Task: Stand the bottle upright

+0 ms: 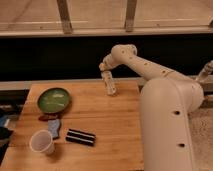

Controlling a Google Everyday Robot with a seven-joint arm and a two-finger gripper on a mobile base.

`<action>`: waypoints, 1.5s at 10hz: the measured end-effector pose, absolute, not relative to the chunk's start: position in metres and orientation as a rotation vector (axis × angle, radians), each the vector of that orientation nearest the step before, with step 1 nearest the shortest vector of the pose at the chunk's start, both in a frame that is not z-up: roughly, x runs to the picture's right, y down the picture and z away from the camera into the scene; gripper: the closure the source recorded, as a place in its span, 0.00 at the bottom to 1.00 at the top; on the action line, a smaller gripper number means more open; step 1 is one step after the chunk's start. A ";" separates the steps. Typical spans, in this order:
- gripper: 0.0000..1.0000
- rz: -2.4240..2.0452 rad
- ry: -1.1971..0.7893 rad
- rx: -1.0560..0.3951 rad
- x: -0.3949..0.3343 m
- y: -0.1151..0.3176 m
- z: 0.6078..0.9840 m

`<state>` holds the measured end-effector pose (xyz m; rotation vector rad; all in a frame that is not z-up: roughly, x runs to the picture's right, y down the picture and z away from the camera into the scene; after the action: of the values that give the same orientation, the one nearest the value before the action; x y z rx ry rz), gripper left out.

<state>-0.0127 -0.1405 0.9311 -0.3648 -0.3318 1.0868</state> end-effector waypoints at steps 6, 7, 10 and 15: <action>1.00 1.107 -0.368 -0.363 -0.018 -0.147 0.937; 1.00 1.112 -0.375 -0.359 -0.017 -0.149 0.937; 1.00 1.118 -0.399 -0.355 -0.023 -0.154 0.937; 0.97 1.131 -0.412 -0.374 -0.026 -0.152 0.940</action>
<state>-0.0256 -0.1523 0.9401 -0.3744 -0.4122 1.1311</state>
